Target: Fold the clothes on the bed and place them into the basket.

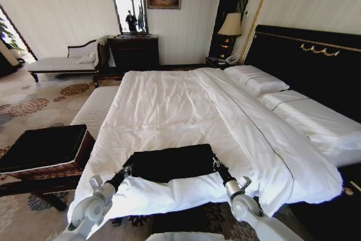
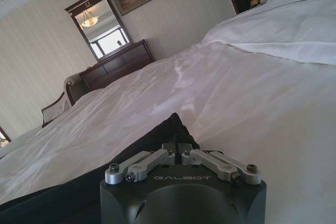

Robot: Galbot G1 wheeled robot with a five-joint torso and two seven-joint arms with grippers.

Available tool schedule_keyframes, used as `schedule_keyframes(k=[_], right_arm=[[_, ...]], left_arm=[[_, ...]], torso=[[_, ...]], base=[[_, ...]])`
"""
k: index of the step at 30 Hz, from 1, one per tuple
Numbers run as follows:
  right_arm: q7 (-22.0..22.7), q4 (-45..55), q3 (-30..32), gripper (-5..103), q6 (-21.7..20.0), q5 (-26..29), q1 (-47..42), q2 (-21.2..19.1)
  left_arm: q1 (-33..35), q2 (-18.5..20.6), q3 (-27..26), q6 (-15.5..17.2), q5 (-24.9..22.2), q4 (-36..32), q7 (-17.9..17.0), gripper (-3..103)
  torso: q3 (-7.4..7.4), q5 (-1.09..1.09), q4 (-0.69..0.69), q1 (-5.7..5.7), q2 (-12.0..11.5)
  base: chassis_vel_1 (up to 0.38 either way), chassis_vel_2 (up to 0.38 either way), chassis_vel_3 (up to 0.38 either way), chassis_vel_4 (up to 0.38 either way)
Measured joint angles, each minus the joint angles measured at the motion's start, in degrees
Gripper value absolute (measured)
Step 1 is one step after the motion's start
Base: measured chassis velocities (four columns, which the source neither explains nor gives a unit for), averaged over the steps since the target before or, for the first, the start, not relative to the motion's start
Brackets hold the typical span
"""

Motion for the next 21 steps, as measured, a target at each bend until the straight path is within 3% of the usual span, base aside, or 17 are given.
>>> schedule_keyframes(k=[1, 6, 9, 10, 12, 13, 15, 16, 18, 21], right_arm=[[0.4, 0.3, 0.1, 1, 0.0, -0.3, 0.0, 0.0], [1.3, 2.7, 1.1, 4, 0.4, -2.4, -1.3, -0.4], [1.3, 7.4, 5.7, 21, 1.5, -3.6, -4.0, -1.4], [1.3, 7.4, 5.7, 21, 1.5, -3.6, -4.0, -1.4], [1.1, 9.3, 8.8, 32, 2.2, -3.9, -4.5, -1.9], [1.0, 9.9, 9.6, 32, 2.3, -4.0, -4.0, -1.9], [1.5, 9.9, 9.5, 43, 1.9, -3.9, -1.3, -1.6], [1.5, 9.9, 9.5, 43, 1.9, -3.9, -1.3, -1.6], [2.7, 8.8, 7.8, 48, -0.3, -3.5, 1.9, -0.5], [5.4, 6.4, 2.9, 64, -6.1, -3.9, 6.9, 1.3]], left_arm=[[0.1, 0.0, 0.0, 0.0, 0.2, -0.3, 0.0, -2], [2.0, -0.3, -0.5, -0.5, 3.6, -3.9, 0.5, 13], [3.7, -0.6, -3.2, -1.8, 5.1, -10.6, 0.8, 29], [3.7, -0.6, -3.2, -1.8, 5.1, -10.6, 0.8, 29], [2.5, -0.6, -5.4, -2.0, 3.4, -14.0, 0.8, 35], [1.2, -0.5, -6.2, -2.0, 2.2, -14.7, 0.4, 40], [-2.7, -0.3, -5.9, -0.9, 0.4, -13.9, -1.3, 50], [-2.7, -0.3, -5.9, -0.9, 0.4, -13.9, -1.3, 50], [-6.7, -0.3, -3.1, 2.2, 0.9, -11.2, -3.9, 56], [-11.9, -1.1, 4.0, 6.0, 7.9, -5.6, -6.8, 73]], torso=[[0.00, 0.00, 0.01, 0.00, 0.0], [0.01, 0.01, 0.01, 0.01, 0.0], [0.00, 0.01, 0.02, 0.00, 0.0], [0.00, 0.01, 0.02, 0.00, 0.0], [0.00, -0.01, -0.02, -0.01, 0.0], [0.00, 0.01, -0.01, -0.01, 0.0], [0.00, 0.02, 0.00, -0.01, 0.0], [0.00, 0.02, 0.00, -0.01, 0.0], [0.01, 0.00, 0.01, 0.00, 0.0], [0.01, -0.02, 0.00, 0.02, 0.0]], base=[[0.000, 0.000, 0.000, 0.000], [0.000, 0.000, 0.000, 0.000], [0.000, 0.000, 0.000, 0.000], [0.000, 0.000, 0.000, 0.000], [0.000, 0.000, 0.000, 0.000], [0.000, 0.000, 0.000, 0.000], [0.000, 0.000, 0.000, 0.000], [0.000, 0.000, 0.000, 0.000], [0.000, 0.000, 0.000, 0.000], [0.000, 0.000, 0.000, 0.000]])
